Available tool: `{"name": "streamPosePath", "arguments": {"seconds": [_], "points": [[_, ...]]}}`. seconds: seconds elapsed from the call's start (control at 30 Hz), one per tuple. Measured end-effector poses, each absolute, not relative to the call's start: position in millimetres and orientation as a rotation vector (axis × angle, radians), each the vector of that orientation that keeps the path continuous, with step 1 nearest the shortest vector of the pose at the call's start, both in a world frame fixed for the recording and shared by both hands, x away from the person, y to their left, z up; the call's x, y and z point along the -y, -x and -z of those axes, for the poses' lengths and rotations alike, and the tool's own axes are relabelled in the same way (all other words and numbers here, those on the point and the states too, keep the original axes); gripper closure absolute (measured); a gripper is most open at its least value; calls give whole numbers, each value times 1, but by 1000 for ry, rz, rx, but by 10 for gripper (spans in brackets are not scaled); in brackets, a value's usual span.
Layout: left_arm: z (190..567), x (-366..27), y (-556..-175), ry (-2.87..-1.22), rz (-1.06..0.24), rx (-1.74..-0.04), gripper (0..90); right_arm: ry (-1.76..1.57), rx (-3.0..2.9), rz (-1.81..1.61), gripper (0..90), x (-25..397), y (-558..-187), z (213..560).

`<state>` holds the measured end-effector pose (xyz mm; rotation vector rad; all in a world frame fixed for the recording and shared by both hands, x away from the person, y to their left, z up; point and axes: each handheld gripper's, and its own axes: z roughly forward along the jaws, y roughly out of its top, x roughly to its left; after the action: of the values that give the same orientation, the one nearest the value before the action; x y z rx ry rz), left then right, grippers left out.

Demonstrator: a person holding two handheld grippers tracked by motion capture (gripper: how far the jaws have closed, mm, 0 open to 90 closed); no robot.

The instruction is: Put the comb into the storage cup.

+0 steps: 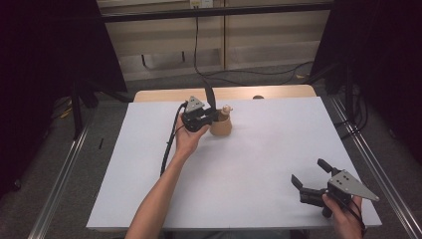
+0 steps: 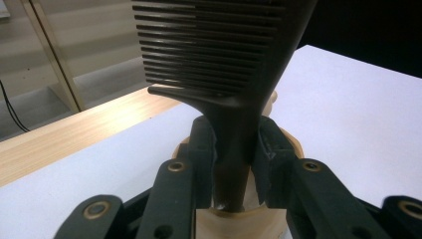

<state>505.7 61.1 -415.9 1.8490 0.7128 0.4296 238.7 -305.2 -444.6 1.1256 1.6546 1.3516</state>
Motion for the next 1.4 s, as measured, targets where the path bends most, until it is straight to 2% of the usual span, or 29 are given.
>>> {"name": "streamPosePath", "arguments": {"seconds": [0.53, 0.63, 0.7, 1.13, 1.27, 1.4], "points": [[418, -64, -506, -1848, -442, -694, 708, -1101, -1673, -1353, 0, 302, -239, 445], [418, -63, -506, -1856, -451, -704, 625, -1100, -1673, -1353, 0, 302, -239, 445], [418, -66, -507, -1836, -410, -726, 603, -1102, -1670, -1353, 0, 302, -239, 445], [423, -76, -505, -1832, -463, -778, 153, -1099, -1673, -1359, 0, 302, -239, 445], [425, -81, -503, -1796, -432, -828, 96, -1104, -1677, -1361, 0, 302, -239, 445], [426, -88, -503, -1811, -467, -828, 67, -1103, -1679, -1362, 0, 301, -240, 446]]}}
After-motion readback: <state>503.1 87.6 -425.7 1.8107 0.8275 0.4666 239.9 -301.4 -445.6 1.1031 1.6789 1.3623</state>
